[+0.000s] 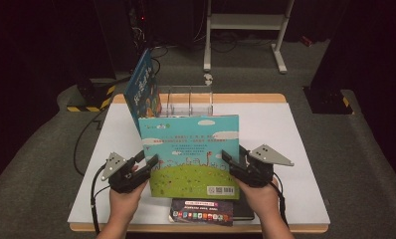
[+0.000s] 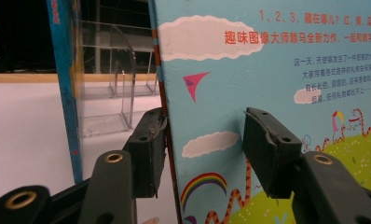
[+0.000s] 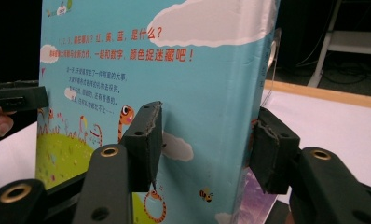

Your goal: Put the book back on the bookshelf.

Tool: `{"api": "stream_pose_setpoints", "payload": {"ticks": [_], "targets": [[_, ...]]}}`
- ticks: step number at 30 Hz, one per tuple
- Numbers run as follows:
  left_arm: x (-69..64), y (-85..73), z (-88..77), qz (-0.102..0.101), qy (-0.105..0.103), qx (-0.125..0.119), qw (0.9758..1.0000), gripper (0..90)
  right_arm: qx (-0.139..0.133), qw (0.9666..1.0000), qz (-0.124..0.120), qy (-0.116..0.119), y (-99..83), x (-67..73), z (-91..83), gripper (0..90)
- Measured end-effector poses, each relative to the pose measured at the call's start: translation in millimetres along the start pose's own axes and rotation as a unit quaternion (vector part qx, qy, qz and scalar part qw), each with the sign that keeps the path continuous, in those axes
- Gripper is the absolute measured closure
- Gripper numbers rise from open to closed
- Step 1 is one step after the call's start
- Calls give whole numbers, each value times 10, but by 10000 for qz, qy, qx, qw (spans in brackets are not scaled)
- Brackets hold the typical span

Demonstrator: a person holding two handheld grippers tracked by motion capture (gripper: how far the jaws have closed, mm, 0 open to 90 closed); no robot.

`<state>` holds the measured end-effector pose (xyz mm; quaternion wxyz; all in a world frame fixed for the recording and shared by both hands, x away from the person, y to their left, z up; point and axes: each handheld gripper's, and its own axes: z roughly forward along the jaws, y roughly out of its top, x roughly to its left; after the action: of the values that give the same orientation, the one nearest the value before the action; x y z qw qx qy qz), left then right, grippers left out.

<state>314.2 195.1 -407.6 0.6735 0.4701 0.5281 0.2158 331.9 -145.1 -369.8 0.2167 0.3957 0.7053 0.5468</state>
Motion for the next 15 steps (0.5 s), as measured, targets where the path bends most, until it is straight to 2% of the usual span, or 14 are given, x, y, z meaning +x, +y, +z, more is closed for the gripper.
{"api": "stream_pose_setpoints", "payload": {"ticks": [5,6,9,10,12,15], "targets": [[-17,38,-9,2,-7,-150,9999,531,-107,9999,-26,-4,57,13,-14,508],[-12,47,-17,79,-11,-152,9999,537,-127,9999,-22,-8,68,18,-15,510],[-34,65,-14,56,-15,-312,9995,554,-198,9998,-65,-21,98,27,-21,513],[-30,72,-15,129,-13,-321,9994,556,-207,9998,-80,-24,106,29,-21,512],[-39,79,-8,100,-20,-408,9991,561,-202,9998,-84,-26,121,32,-17,510],[-38,83,-4,173,-30,-455,9988,565,-220,9997,-127,-32,134,29,-8,506]]}}
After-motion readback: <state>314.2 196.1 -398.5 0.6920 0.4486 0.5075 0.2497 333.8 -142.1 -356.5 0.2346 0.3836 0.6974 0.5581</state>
